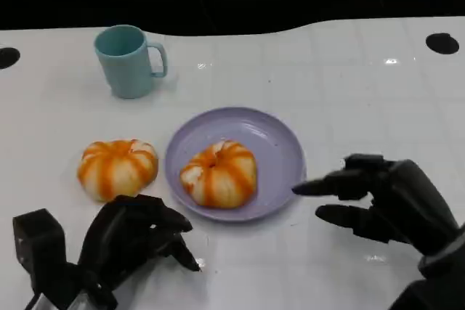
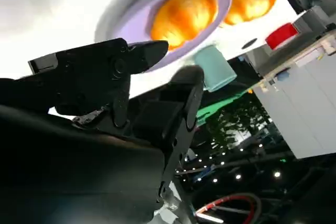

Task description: Grasp the bread from the table and place it into the plate.

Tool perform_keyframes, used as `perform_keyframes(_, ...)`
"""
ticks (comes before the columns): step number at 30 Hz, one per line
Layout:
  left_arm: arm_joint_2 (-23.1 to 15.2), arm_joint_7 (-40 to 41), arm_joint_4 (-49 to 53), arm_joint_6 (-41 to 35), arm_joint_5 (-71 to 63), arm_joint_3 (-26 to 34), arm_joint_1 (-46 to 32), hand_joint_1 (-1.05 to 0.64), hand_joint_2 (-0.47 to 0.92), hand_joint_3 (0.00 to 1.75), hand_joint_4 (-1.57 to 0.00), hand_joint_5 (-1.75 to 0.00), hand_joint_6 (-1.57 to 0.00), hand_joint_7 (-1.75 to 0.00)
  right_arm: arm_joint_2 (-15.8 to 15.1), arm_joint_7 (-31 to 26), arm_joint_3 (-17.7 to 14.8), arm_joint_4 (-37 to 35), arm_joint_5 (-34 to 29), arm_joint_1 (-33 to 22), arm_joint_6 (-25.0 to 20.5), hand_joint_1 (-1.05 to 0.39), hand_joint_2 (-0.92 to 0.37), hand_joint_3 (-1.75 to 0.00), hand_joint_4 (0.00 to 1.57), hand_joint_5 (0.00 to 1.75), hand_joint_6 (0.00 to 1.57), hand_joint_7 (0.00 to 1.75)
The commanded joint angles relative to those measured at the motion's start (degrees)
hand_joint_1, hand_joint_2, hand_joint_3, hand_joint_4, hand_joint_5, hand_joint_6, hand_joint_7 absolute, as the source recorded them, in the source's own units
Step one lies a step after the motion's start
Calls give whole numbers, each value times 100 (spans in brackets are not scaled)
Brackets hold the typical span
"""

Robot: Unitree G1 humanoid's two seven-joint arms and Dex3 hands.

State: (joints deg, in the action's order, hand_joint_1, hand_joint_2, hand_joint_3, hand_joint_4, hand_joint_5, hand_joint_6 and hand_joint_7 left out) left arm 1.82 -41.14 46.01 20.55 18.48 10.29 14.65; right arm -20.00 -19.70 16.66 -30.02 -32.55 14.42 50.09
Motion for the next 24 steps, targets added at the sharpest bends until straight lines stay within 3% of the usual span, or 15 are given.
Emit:
perform_keyframes(1,-78,3,17,-16,43,39,-4,-105,74,0,-157,-58,-157,-17,-267,448,-168,280,449,-396,195,-10,-49,-110,90,155,97,82)
perform_keyframes(5,-79,17,41,1,33,45,12,-105,74,0,-157,-58,-157,-17,-361,670,-236,586,439,-727,196,-11,-38,-135,87,169,84,131)
perform_keyframes(9,-82,-26,61,-14,60,58,27,-105,74,0,-157,-58,-157,-17,-284,794,-329,711,475,-957,110,-12,-35,-137,88,174,77,152)
perform_keyframes(13,-86,-33,64,18,45,54,22,-105,74,0,-157,-58,-157,-16,-211,844,-397,782,418,-1121,-153,-13,-36,-136,89,175,73,163)
perform_keyframes(24,-125,-85,82,-16,71,82,4,-105,73,0,-157,-58,-157,-16,-38,394,-402,334,98,-994,-151,-13,-37,-136,88,175,68,170)
